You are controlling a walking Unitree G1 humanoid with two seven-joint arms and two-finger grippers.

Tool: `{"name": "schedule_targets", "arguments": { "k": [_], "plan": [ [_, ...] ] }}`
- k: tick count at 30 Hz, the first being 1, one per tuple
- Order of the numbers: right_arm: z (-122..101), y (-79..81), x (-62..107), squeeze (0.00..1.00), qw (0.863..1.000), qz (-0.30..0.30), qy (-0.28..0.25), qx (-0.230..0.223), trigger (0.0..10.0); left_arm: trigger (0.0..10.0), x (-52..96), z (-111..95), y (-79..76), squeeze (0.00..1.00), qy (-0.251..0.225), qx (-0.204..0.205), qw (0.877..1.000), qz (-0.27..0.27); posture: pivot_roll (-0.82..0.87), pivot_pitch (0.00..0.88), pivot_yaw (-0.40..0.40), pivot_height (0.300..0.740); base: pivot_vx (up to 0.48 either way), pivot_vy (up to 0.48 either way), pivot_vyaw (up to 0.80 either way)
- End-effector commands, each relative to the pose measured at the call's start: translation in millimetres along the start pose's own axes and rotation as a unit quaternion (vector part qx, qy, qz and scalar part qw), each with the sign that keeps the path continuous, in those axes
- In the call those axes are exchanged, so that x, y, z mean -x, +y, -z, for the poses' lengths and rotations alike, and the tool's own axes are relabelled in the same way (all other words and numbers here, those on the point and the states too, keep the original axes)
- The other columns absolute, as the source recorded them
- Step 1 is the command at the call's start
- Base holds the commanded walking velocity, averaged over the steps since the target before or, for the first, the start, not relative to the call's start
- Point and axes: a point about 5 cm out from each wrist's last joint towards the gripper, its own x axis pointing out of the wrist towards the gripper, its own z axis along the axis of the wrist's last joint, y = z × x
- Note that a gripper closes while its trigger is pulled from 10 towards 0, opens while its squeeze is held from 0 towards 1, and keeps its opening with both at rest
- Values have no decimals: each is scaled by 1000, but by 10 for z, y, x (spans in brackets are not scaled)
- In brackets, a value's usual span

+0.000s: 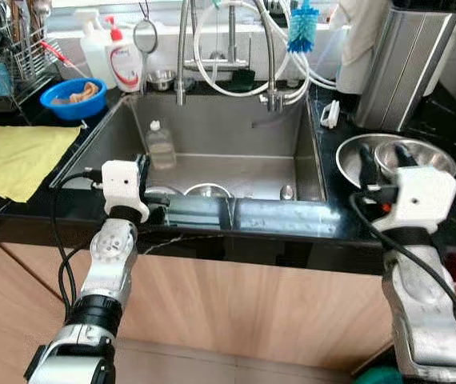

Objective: Kitchen organization

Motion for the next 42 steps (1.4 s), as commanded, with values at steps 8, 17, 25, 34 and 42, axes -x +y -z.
{"name": "schedule_targets", "arguments": {
  "k": [8,17,25,34,42],
  "plan": [
    [117,-20,170,0,999,14,38,1,10000,10000,-3,-18,-7,0,-4,-7,1000,7,-51,0,60,740,0,0,0],
    [249,14,185,0,997,-12,82,6,10000,10000,-4,-18,-12,0,-5,-6,1000,9,-51,0,61,740,0,0,0],
    [353,-2,176,0,992,-14,121,18,10000,10000,-8,-21,-19,0,-4,-6,1000,10,-53,0,61,740,0,0,0],
    [372,30,139,0,990,-26,138,21,8000,10000,-1,-20,-4,0,-3,-7,1000,7,-47,0,59,740,0,0,0],
    [341,42,90,0,990,-34,134,23,0,10000,7,-18,4,0,-3,-7,1000,4,-46,0,58,740,0,0,0]
  ]
}}
